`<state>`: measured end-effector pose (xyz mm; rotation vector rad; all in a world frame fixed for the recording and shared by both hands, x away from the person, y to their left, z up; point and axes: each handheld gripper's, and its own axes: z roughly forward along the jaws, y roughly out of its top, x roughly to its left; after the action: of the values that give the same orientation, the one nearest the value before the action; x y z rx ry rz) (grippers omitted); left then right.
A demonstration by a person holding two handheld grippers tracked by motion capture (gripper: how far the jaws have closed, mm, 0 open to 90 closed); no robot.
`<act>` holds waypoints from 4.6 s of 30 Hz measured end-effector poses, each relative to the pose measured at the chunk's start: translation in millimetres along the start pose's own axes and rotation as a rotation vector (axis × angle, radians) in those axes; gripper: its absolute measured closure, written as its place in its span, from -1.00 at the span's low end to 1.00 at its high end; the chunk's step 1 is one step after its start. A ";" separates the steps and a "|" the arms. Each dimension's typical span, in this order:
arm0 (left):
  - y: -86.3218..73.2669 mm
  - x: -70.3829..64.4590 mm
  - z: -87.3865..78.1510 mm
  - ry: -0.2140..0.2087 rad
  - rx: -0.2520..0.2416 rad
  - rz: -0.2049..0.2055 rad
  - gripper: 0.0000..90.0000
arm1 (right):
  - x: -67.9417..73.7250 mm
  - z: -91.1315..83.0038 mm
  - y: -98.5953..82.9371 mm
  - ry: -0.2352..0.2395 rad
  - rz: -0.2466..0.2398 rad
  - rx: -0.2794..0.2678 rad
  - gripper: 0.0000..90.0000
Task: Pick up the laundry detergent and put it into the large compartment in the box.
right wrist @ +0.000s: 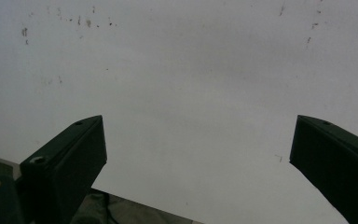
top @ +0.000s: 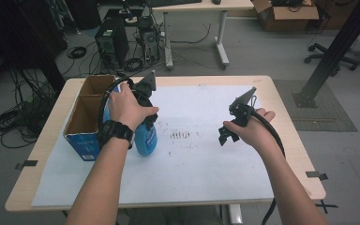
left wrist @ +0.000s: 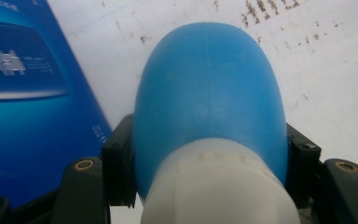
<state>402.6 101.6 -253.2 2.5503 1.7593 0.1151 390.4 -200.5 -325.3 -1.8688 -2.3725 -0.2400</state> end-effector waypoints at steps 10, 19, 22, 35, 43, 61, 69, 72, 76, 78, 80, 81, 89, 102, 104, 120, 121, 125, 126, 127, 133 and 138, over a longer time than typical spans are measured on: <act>-0.5 6.0 -41.2 0.005 -0.008 -0.001 -0.17 | 4.4 -6.7 0.8 0.006 -0.007 0.000 -0.92; -0.1 12.1 -84.2 0.022 -0.015 0.004 -0.17 | 6.2 -14.3 2.1 0.013 -0.006 -0.013 -0.92; 0.0 14.3 -98.7 0.025 -0.016 0.005 -0.17 | 6.3 -16.7 2.7 0.015 -0.006 -0.015 -0.92; 1.9 34.2 -144.8 0.044 -0.043 -0.021 -0.17 | 4.9 -24.2 5.8 0.017 -0.003 -0.025 -0.92; 2.7 56.9 -154.7 0.042 -0.043 -0.064 -0.17 | 1.8 -27.5 9.5 0.019 0.010 -0.028 -0.92; -21.2 132.7 -159.8 0.056 -0.050 -0.223 -0.17 | -4.7 -28.5 16.0 0.016 0.027 -0.025 -0.92; -31.6 153.9 -152.4 0.064 -0.041 -0.274 -0.17 | -3.9 -28.0 16.3 0.014 0.030 -0.025 -0.92; -33.8 157.7 -147.6 0.060 -0.045 -0.288 -0.17 | -3.7 -27.2 16.7 0.007 0.025 -0.022 -0.92; -34.3 159.9 -139.2 0.056 -0.041 -0.293 -0.17 | -2.1 -25.2 17.4 0.010 0.023 -0.020 -0.92; -33.6 159.7 -134.0 0.053 -0.038 -0.289 -0.17 | -1.4 -24.0 17.9 0.010 0.024 -0.017 -0.92; -32.8 159.6 -128.7 0.044 -0.039 -0.290 -0.17 | -0.7 -23.0 18.1 0.012 0.023 -0.013 -0.92; -32.1 159.3 -124.5 0.038 -0.034 -0.286 -0.17 | -0.8 -22.6 18.2 0.011 0.022 -0.012 -0.92; -29.8 160.5 -93.2 0.022 -0.008 -0.280 -0.17 | -1.3 -16.3 18.0 0.010 0.022 -0.004 -0.92; -32.5 165.4 -53.8 0.009 0.023 -0.282 -0.17 | 0.3 -8.4 17.9 0.010 0.018 0.007 -0.92; -33.0 166.0 -48.9 0.007 0.028 -0.281 -0.17 | 0.5 -7.7 17.9 0.009 0.017 0.009 -0.92; -32.1 164.9 -2.5 -0.006 0.062 -0.271 -0.17 | 1.7 2.8 18.9 0.010 0.006 0.021 -0.92; -31.9 164.8 -0.5 -0.005 0.069 -0.270 -0.17 | 1.6 3.0 18.9 0.010 0.008 0.021 -0.92; -30.7 164.3 5.9 0.002 0.072 -0.264 -0.17 | 1.3 4.0 19.1 0.013 0.007 0.022 -0.92; -30.7 164.7 7.2 0.000 0.069 -0.266 -0.17 | 1.2 4.4 19.1 0.013 0.010 0.025 -0.92; -30.9 164.9 8.9 -0.001 0.067 -0.268 -0.17 | 0.9 4.6 19.2 0.011 0.008 0.025 -0.92; -31.8 164.9 20.8 -0.008 0.083 -0.269 -0.17 | 1.1 6.3 20.1 0.010 0.005 0.027 -0.92; -32.0 164.9 27.9 -0.014 0.093 -0.267 -0.17 | 2.9 8.1 20.6 0.008 0.002 0.028 -0.92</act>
<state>433.4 267.3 -277.2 2.3375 2.1254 0.0068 409.8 -191.4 -331.6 -1.8542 -2.3562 -0.2136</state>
